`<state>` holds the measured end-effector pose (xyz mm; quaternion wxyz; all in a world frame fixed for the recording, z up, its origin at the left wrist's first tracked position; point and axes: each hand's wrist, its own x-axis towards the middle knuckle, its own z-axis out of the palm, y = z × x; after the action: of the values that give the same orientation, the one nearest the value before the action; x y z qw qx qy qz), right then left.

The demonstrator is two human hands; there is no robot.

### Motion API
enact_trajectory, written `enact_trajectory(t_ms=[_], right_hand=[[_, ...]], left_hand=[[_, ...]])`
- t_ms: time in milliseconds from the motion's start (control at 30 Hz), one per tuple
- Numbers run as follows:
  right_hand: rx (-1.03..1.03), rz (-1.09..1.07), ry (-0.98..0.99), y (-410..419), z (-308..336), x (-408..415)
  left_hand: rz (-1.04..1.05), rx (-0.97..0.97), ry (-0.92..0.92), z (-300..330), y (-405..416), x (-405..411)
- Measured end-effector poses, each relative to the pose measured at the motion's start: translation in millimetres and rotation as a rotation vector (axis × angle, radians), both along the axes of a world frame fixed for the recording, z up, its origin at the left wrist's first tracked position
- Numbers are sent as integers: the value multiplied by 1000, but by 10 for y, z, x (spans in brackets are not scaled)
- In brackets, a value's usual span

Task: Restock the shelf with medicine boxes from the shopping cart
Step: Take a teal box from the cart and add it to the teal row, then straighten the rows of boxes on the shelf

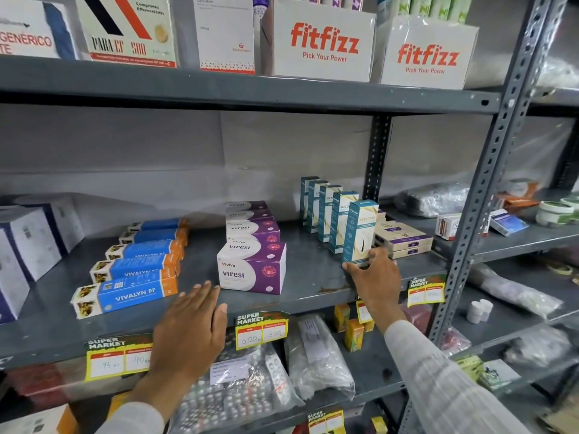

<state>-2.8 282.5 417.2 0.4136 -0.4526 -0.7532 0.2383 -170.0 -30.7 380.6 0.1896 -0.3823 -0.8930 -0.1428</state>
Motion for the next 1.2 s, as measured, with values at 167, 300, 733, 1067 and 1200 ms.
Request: enact_trajectory(t_ms=[167, 300, 733, 1067, 1200], right_hand=[[-10, 36, -5, -23, 17, 32], [187, -7, 133, -284, 45, 76], [115, 675, 59, -1083, 96, -708], [84, 678, 95, -914, 64, -768], [125, 686, 92, -895, 48, -767]], left_hand=[[0, 2, 2, -4, 3, 3], [7, 3, 3, 6, 10, 22], [-20, 31, -7, 38, -37, 32], [-10, 35, 5, 23, -22, 24], [-5, 39, 10, 11, -20, 23]])
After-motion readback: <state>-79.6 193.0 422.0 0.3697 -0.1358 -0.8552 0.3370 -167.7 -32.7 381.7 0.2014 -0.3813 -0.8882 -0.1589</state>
